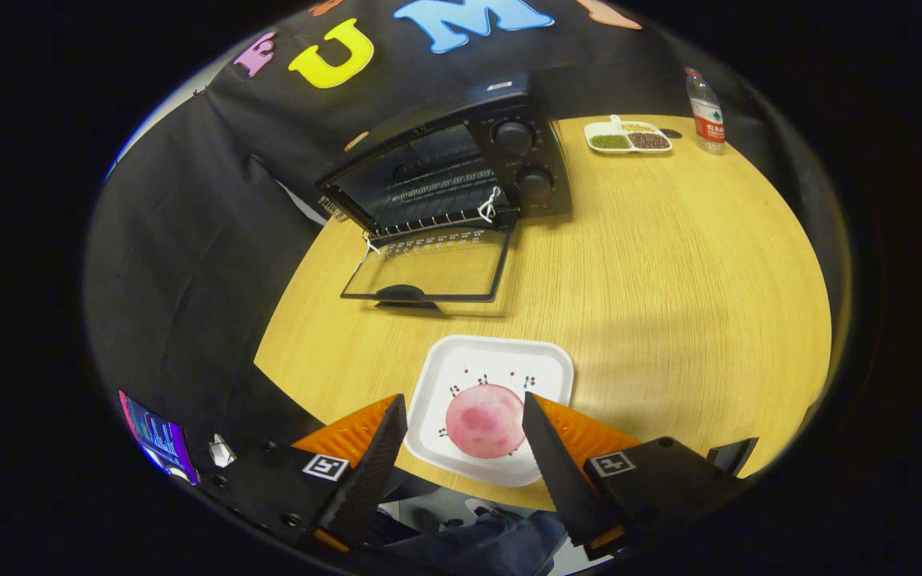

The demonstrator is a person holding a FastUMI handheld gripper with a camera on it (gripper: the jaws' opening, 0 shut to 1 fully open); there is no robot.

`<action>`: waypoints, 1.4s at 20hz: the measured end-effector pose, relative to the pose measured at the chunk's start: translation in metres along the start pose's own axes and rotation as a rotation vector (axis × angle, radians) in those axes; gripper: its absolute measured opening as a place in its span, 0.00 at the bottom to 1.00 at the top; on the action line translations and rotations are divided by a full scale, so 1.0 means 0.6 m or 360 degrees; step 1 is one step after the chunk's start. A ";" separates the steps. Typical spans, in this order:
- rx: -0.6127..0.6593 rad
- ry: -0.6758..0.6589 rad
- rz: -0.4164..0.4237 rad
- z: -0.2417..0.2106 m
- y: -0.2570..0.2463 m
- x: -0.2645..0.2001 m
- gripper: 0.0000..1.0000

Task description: Open the toaster oven, put the food inside, and close the toaster oven door.

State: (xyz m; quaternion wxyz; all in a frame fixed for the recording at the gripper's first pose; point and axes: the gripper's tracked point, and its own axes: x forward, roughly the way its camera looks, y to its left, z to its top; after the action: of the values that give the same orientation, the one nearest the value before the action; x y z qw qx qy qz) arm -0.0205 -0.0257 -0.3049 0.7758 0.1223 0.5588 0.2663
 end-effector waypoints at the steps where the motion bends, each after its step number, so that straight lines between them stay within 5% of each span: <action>1: -0.0006 0.0050 0.0006 -0.009 -0.013 0.005 0.94; 8: 0.0101 0.0311 0.0057 -0.050 -0.070 0.020 0.81; 11: 0.0126 0.0387 0.0047 -0.059 -0.087 0.035 0.40; 20: 0.0194 0.0537 0.0042 -0.082 -0.105 0.053 0.38; 22: 0.0344 0.0508 0.0086 -0.071 -0.099 0.045 0.05; 28: 0.0416 0.0464 0.0138 -0.072 -0.093 0.053 0.01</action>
State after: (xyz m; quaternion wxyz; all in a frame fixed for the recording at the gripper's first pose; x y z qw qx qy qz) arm -0.0378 -0.0590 -0.3728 0.6520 0.2060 0.6893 0.2395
